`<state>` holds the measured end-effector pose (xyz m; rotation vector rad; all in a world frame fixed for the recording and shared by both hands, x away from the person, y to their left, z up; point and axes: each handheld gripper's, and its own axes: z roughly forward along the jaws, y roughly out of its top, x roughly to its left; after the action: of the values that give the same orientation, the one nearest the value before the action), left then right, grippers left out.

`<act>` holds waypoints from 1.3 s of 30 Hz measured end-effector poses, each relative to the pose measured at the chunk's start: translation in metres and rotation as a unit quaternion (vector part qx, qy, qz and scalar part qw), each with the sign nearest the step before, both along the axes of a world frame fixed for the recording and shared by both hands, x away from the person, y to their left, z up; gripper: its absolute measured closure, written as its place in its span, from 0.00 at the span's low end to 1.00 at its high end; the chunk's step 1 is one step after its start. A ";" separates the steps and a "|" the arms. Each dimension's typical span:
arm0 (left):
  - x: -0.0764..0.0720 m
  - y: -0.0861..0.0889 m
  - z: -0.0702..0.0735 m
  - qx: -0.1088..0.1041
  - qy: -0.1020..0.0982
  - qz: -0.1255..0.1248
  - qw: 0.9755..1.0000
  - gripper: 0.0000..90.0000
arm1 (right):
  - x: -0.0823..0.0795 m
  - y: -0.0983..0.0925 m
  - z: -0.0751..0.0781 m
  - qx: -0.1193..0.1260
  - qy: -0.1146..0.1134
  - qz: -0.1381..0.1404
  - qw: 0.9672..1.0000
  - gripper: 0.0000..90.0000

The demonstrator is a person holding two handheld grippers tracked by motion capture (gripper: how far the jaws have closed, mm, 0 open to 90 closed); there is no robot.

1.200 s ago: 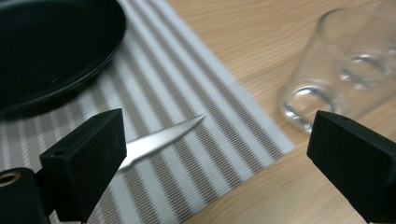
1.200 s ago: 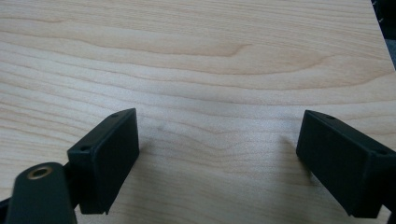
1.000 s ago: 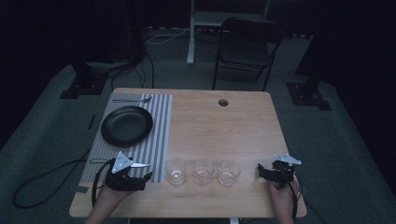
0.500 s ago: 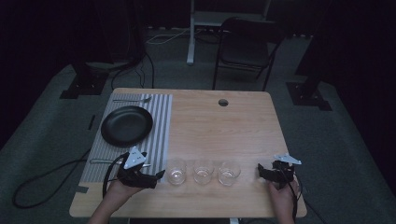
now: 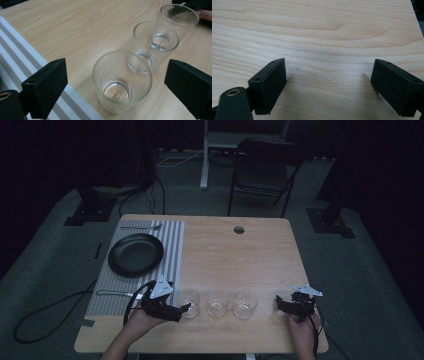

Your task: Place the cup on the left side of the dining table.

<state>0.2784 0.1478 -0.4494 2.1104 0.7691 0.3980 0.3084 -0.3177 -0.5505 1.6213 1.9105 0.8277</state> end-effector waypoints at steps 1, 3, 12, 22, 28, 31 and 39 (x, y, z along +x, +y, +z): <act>0.001 -0.002 0.001 0.001 0.002 -0.005 1.000 0.06 | 0.000 0.000 0.000 0.000 0.000 0.000 1.000 0.14; 0.002 -0.007 0.002 0.006 0.001 -0.011 1.000 0.06 | 0.000 0.000 0.000 0.000 0.000 0.000 1.000 0.14; 0.011 -0.032 0.005 0.023 0.007 -0.036 0.999 0.06 | 0.000 0.000 0.000 0.000 0.000 0.000 1.000 0.14; 0.019 -0.058 0.004 0.051 0.020 -0.069 0.996 0.06 | 0.000 0.000 0.000 0.000 0.000 0.000 1.000 0.14; 0.022 -0.074 0.002 0.066 0.027 -0.083 0.994 0.06 | 0.000 0.000 0.000 0.000 0.000 0.000 1.000 0.14; 0.024 -0.082 0.000 0.072 0.035 -0.089 0.993 0.06 | 0.000 0.000 0.000 0.000 0.000 0.000 1.000 0.14; 0.027 -0.102 -0.002 0.094 0.046 -0.119 0.987 0.14 | 0.000 0.000 0.000 0.000 0.000 0.000 1.000 0.14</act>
<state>0.3056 0.0459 -0.4512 2.3801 0.5398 0.2530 0.3083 -0.3176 -0.5505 1.6206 1.9109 0.8275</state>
